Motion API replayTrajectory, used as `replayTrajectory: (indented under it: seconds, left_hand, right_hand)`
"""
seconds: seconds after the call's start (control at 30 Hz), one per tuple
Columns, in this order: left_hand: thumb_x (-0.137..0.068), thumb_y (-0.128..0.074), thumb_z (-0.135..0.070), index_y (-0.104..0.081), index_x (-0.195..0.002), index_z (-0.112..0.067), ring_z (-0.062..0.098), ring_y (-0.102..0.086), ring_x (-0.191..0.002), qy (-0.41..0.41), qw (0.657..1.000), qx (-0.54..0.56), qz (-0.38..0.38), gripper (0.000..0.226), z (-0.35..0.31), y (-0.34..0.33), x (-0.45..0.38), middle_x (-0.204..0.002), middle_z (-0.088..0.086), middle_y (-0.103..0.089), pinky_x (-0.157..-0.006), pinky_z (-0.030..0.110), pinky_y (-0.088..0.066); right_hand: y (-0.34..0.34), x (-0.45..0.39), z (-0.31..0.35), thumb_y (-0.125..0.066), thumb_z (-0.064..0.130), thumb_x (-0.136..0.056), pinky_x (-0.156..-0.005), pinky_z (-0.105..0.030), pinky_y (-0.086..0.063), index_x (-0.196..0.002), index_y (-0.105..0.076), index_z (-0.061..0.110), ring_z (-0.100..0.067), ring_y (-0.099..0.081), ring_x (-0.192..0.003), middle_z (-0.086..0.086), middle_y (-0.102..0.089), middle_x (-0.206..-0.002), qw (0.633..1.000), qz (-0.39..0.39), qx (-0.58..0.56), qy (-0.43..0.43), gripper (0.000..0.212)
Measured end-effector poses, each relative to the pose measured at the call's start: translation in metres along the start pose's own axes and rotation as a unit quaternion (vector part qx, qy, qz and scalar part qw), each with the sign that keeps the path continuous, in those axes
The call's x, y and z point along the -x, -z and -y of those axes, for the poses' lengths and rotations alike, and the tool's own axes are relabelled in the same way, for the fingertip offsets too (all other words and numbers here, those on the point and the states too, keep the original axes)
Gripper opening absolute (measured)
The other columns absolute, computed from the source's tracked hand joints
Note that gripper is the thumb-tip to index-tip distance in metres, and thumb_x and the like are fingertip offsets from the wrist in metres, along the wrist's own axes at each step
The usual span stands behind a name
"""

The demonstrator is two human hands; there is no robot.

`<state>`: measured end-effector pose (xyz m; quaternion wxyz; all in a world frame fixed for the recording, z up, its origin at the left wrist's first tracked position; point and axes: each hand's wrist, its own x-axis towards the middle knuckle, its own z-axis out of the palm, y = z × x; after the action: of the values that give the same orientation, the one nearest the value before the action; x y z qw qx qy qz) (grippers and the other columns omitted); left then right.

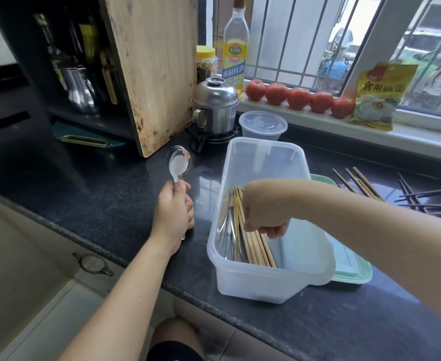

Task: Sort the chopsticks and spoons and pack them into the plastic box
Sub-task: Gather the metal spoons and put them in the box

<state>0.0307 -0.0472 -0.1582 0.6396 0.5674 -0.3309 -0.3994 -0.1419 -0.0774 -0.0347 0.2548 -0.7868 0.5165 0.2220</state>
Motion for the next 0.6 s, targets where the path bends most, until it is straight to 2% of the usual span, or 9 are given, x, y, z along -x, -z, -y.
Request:
replayTrajectory:
  seconds: [0.07, 0.2, 0.3, 0.37, 0.43, 0.53, 0.6]
  left_hand:
    - [-0.111, -0.036, -0.032, -0.051, -0.095, -0.016, 0.011, -0.027, -0.044, -0.003, 1.0, -0.012, -0.003, 0.027, 0.0, -0.001, 0.0, -0.057, -0.004, -0.036, -0.043, 0.025, -0.022]
    - [-0.111, -0.036, -0.031, -0.05, -0.094, -0.015, 0.011, -0.028, -0.044, -0.001, 1.0, -0.007, -0.01, 0.027, -0.001, 0.0, 0.002, -0.056, -0.005, -0.037, -0.041, 0.024, -0.023]
    - [-0.111, -0.036, -0.032, -0.05, -0.095, -0.015, 0.01, -0.028, -0.043, -0.001, 1.0, -0.006, -0.012, 0.027, -0.003, -0.001, 0.004, -0.058, -0.003, -0.036, -0.04, 0.025, -0.024]
    - [-0.11, -0.036, -0.03, -0.049, -0.095, -0.014, 0.01, -0.028, -0.043, -0.003, 1.0, -0.012, -0.016, 0.026, -0.004, -0.002, 0.006, -0.058, -0.003, -0.036, -0.039, 0.025, -0.024]
    - [-0.11, -0.036, -0.029, -0.049, -0.095, -0.013, 0.01, -0.027, -0.044, -0.005, 1.0, -0.017, -0.014, 0.026, -0.006, -0.002, 0.006, -0.058, -0.004, -0.035, -0.04, 0.025, -0.023]
    - [-0.111, -0.035, -0.031, -0.049, -0.099, -0.012, 0.01, -0.027, -0.045, -0.007, 1.0, -0.029, -0.008, 0.027, -0.008, -0.003, 0.008, -0.058, -0.004, -0.034, -0.042, 0.025, -0.022]
    - [-0.111, -0.035, -0.032, -0.05, -0.1, -0.012, 0.01, -0.027, -0.046, -0.011, 0.999, -0.039, -0.013, 0.027, -0.008, -0.003, 0.008, -0.057, -0.006, -0.034, -0.043, 0.027, -0.023]
  right_hand:
    - [-0.01, -0.013, 0.009, -0.059, 0.015, -0.095, -0.05, -0.023, -0.05, -0.08, -0.063, 0.005, -0.021, -0.058, -0.053, -0.009, -0.061, -0.069, 1.0, 0.019, 0.017, 0.001, 0.018]
    - [-0.028, -0.026, 0.017, -0.072, 0.014, -0.09, -0.03, -0.012, -0.038, -0.069, -0.054, 0.016, -0.001, -0.049, -0.029, 0.003, -0.057, -0.063, 0.999, -0.008, 0.003, 0.033, 0.027]
    - [-0.035, -0.037, 0.018, -0.072, 0.014, -0.089, -0.031, -0.014, -0.038, -0.074, -0.057, 0.015, -0.006, -0.052, -0.043, 0.003, -0.058, -0.062, 1.0, 0.004, -0.008, 0.005, 0.021]
    - [-0.034, -0.04, 0.02, -0.064, 0.013, -0.094, -0.035, -0.012, -0.035, -0.083, -0.06, 0.012, -0.007, -0.05, -0.045, 0.002, -0.058, -0.061, 0.995, 0.05, -0.049, -0.071, 0.011]
    - [-0.023, -0.038, 0.019, -0.054, 0.011, -0.097, -0.038, -0.011, -0.03, -0.077, -0.058, 0.012, -0.007, -0.043, -0.039, 0.002, -0.052, -0.054, 0.988, 0.082, -0.079, -0.1, 0.021]
    - [0.011, -0.018, 0.011, -0.051, 0.012, -0.098, -0.035, -0.011, -0.027, -0.07, -0.054, 0.014, -0.005, -0.038, -0.031, 0.004, -0.049, -0.046, 0.987, 0.064, -0.123, -0.078, 0.029]
    - [0.03, -0.002, 0.004, -0.05, 0.013, -0.096, -0.038, -0.012, -0.032, -0.071, -0.055, 0.013, -0.007, -0.042, -0.033, 0.002, -0.052, -0.047, 0.984, 0.007, -0.167, -0.055, 0.026]
